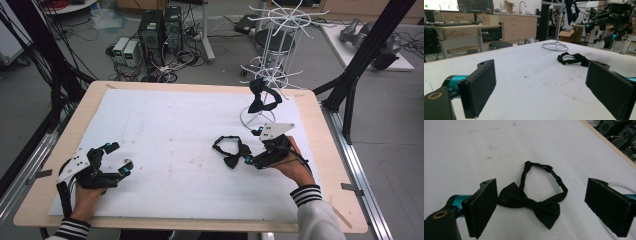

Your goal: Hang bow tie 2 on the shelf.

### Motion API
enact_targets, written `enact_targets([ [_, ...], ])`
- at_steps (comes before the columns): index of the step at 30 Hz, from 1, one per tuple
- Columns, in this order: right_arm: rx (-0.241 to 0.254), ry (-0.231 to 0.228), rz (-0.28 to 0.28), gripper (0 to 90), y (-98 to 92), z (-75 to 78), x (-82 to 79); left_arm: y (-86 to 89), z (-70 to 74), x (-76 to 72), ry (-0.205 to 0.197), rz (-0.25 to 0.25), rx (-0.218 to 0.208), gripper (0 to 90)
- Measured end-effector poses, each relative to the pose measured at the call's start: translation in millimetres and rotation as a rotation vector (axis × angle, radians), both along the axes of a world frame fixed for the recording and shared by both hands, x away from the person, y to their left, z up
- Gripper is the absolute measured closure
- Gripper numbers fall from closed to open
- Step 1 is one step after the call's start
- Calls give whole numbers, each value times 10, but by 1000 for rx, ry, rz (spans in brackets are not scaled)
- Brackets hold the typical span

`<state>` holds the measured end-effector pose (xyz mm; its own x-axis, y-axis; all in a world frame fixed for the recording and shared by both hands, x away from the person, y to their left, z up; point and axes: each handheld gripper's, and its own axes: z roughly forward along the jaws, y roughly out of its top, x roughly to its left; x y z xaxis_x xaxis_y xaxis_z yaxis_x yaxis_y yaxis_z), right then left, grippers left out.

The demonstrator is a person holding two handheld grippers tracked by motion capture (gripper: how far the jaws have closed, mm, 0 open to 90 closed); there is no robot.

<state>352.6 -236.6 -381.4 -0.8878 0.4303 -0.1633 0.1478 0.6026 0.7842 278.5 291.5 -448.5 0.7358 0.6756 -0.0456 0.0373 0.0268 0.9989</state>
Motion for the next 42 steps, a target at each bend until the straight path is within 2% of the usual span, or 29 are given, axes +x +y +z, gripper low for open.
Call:
enact_targets([
  [8, -64, 10, 60, 111, 59, -38, 62, -15, -13, 7, 6, 1, -3, 100],
  [11, -112, 8, 88, 114, 98, -26, 86, -13, -13, 8, 6, 3, -5, 100],
  [14, -119, 6, 105, 116, 115, -20, 110, -12, -13, 8, 5, 2, -6, 100],
  [29, -259, 64, 199, 154, 247, -31, 300, -9, -16, 12, 8, 2, -4, 99],
  [33, -268, 84, 217, 162, 274, -71, 350, -8, -16, 11, 9, 0, -5, 100],
  [37, -309, 106, 239, 177, 287, -146, 380, -20, -27, 17, 12, 3, -5, 99],
  [42, -323, 108, 273, 220, 330, -184, 395, -44, -39, 25, 17, 1, -6, 100],
])
